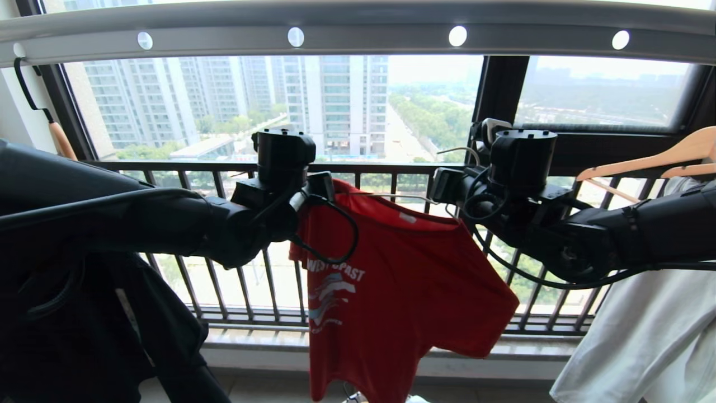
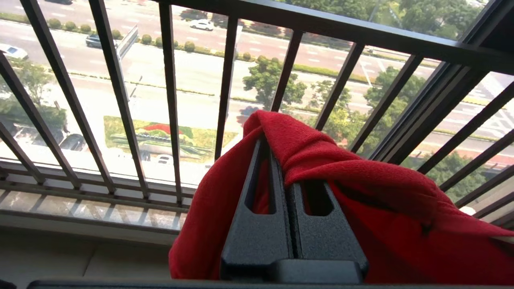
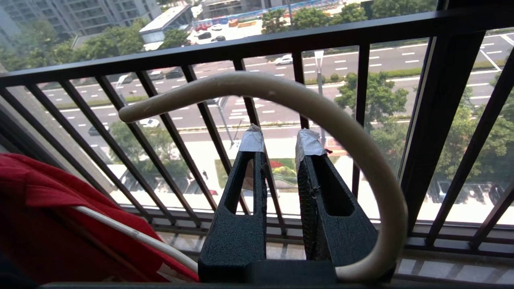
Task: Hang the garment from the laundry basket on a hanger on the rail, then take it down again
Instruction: Take the clothes off the clothes rack
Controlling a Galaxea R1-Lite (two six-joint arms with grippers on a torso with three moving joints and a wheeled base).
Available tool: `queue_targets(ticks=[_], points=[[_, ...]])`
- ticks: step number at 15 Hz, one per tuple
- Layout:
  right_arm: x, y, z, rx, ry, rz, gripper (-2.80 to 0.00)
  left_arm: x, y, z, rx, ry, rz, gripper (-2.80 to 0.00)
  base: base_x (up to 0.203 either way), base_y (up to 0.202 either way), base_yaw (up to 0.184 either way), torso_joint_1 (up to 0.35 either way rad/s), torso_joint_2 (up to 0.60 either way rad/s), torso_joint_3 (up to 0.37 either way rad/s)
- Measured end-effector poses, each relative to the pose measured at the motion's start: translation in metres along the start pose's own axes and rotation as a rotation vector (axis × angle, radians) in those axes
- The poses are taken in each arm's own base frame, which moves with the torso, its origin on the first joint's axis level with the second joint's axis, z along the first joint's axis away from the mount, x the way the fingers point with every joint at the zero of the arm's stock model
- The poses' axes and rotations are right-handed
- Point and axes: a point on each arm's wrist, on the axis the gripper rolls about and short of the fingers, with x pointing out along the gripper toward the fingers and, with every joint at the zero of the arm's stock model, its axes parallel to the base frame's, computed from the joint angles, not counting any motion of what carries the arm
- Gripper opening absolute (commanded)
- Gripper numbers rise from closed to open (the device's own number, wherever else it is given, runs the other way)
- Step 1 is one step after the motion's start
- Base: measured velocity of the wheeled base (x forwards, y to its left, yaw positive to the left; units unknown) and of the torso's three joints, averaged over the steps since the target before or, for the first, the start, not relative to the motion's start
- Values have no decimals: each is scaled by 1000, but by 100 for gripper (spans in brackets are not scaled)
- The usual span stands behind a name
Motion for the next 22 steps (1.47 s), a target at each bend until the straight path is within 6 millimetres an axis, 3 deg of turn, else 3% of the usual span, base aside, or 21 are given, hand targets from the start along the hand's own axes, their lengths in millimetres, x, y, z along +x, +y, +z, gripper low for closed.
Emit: queue_targets(ticks=[6,10,13,17,22], points=[[4,-4,0,0,-2,-12,-280,2,18,6,-169,150,-173,-280,0,0,0,0,0,0],[4,-4,-1,0,-1,-11,-280,1,39,27,-340,191,-287,-280,0,0,0,0,0,0],[4,-4,-1,0,-1,-11,-280,-1,50,38,-366,187,-310,-280,0,0,0,0,0,0],[4,-3,-2,-1,3,-11,-280,9,57,30,-363,217,-317,-280,0,0,0,0,0,0],[2,0,-5,-4,14,-2,-280,41,69,7,-361,247,-262,-280,0,0,0,0,0,0]])
